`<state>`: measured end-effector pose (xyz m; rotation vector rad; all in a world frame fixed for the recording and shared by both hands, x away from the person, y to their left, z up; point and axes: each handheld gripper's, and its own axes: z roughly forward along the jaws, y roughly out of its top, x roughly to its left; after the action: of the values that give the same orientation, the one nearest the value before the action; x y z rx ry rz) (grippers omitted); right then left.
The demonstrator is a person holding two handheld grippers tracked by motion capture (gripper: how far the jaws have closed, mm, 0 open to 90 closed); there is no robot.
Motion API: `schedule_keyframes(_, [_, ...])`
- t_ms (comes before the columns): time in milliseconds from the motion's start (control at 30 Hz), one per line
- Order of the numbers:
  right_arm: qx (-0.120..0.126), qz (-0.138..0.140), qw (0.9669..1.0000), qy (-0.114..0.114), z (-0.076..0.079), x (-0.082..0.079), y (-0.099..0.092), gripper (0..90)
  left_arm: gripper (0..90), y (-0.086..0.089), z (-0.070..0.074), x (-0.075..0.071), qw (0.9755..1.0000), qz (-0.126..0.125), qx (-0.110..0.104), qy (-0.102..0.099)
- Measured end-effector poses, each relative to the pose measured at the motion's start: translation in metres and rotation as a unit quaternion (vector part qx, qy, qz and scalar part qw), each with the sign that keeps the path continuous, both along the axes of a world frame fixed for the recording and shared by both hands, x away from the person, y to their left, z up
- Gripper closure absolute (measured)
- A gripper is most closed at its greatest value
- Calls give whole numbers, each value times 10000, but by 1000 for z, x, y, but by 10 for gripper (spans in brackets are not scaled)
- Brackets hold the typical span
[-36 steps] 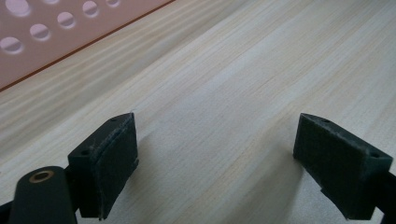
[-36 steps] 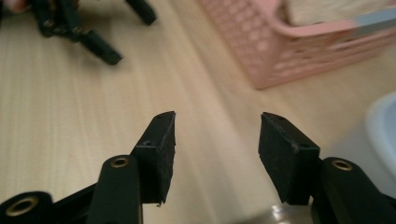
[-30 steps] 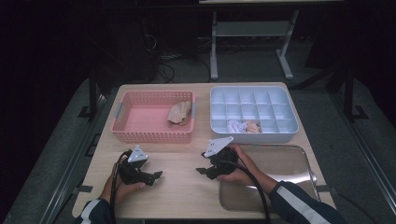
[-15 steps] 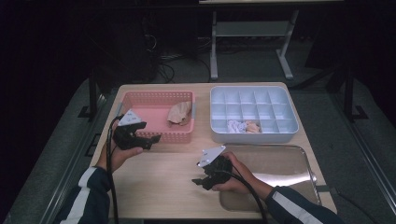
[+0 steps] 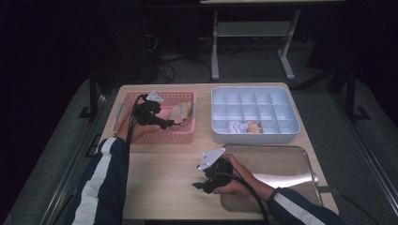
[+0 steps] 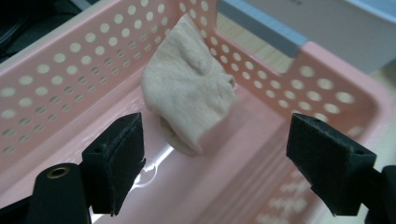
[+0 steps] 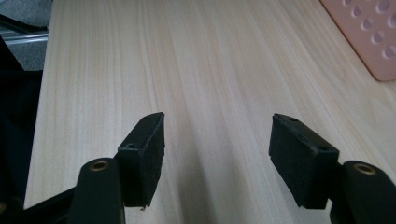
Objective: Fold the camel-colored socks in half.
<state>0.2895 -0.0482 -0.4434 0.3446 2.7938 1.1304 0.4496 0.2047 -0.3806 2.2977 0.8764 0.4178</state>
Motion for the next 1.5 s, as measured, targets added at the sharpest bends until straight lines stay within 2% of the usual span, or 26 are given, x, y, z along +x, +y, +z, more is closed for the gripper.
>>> schedule_keyframes(167, [-130, 39, 9999, -107, -2, 0, -3, 350, 191, -12, -10, 22, 9995, -52, 169, 264])
schedule_keyframes(200, [-142, 20, 9998, -122, -1, 0, -3, 349, 191, -14, -12, 25, 9995, -72, 212, 216])
schedule_keyframes(233, [-121, 11, 9998, -149, -1, 1, -4, 350, 195, -17, -14, 29, 9992, -117, 300, 253])
schedule_keyframes(333, [-86, -166, 9998, -7, 0, 1, -6, 350, 191, -21, -17, 39, 9987, -139, 348, 352])
schedule_keyframes(400, [-92, -154, 9998, -20, -1, 2, -8, 349, 202, -24, -19, 44, 9985, -133, 470, 227])
schedule_keyframes(433, [-139, -166, 9998, 1, -2, 1, -8, 349, 203, -26, -20, 49, 9980, -173, 461, 400])
schedule_keyframes(467, [-173, -86, 9997, -124, -3, 2, -9, 349, 181, -26, -20, 49, 9980, -173, 461, 400])
schedule_keyframes(500, [-180, -109, 9997, -131, -2, 1, -10, 349, 176, -28, -24, 56, 9973, -134, 457, 564])
schedule_keyframes(567, [-160, -102, 9997, -150, -1, 0, -9, 348, 186, -32, -29, 60, 9961, -99, 670, 570])
schedule_keyframes(667, [-141, -77, 9997, -174, 1, -2, -9, 347, 186, -35, -36, 67, 9939, -52, 834, 725])
schedule_keyframes(700, [-146, -134, 9998, -99, 1, -4, -9, 347, 186, -36, -39, 68, 9932, -11, 866, 774])
schedule_keyframes(733, [-144, -77, 9997, -182, 1, -3, -9, 346, 188, -36, -41, 69, 9928, 21, 911, 775])
schedule_keyframes(767, [-173, -34, 9996, -241, 0, -3, -10, 347, 211, -36, -43, 70, 9921, 47, 958, 811])
schedule_keyframes(833, [-163, -65, 9996, -205, 0, -3, -11, 347, 252, -37, -48, 71, 9895, 95, 1144, 875])
schedule_keyframes(867, [-175, -80, 9996, -207, 0, -3, -12, 348, 304, -38, -49, 71, 9886, 98, 1222, 877])
schedule_keyframes(900, [-162, -175, 9996, -123, 0, -4, -12, 348, 399, -37, -49, 72, 9889, 90, 1180, 897])
schedule_keyframes(933, [-169, -191, 9996, -139, 1, -4, -12, 348, 483, -36, -49, 71, 9895, 82, 1125, 907])
schedule_keyframes(967, [-163, -203, 9996, -136, 1, -4, -12, 348, 529, -36, -48, 70, 9896, 29, 1145, 873])
schedule_keyframes(1000, [-152, -179, 9996, -178, 1, -3, -13, 348, 623, -36, -48, 69, 9897, -7, 1205, 767])
schedule_keyframes(1100, [-157, -202, 9994, -216, 1, -2, -14, 348, 768, -35, -46, 65, 9907, -22, 1214, 619])
schedule_keyframes(1167, [-159, -246, 9994, -168, 1, -4, -13, 348, 797, -32, -41, 62, 9928, 29, 1122, 419])
schedule_keyframes(1267, [-124, -243, 9994, -193, 3, -5, -14, 348, 813, -26, -31, 56, 9946, 103, 1007, 217])
schedule_keyframes(1367, [-112, -251, 9994, -225, 4, -5, -15, 348, 821, -22, -19, 47, 9972, 209, 719, -13])
schedule_keyframes(1433, [-87, -256, 9994, -236, 5, -6, -16, 348, 823, -20, -11, 41, 9975, 237, 645, -170])
schedule_keyframes(1467, [-90, -229, 9993, -276, 6, -5, -17, 348, 825, -17, -5, 38, 9979, 257, 539, -242])
schedule_keyframes(1500, [-55, -259, 9994, -231, 6, -6, -17, 348, 826, -16, -2, 36, 9982, 255, 484, -255])
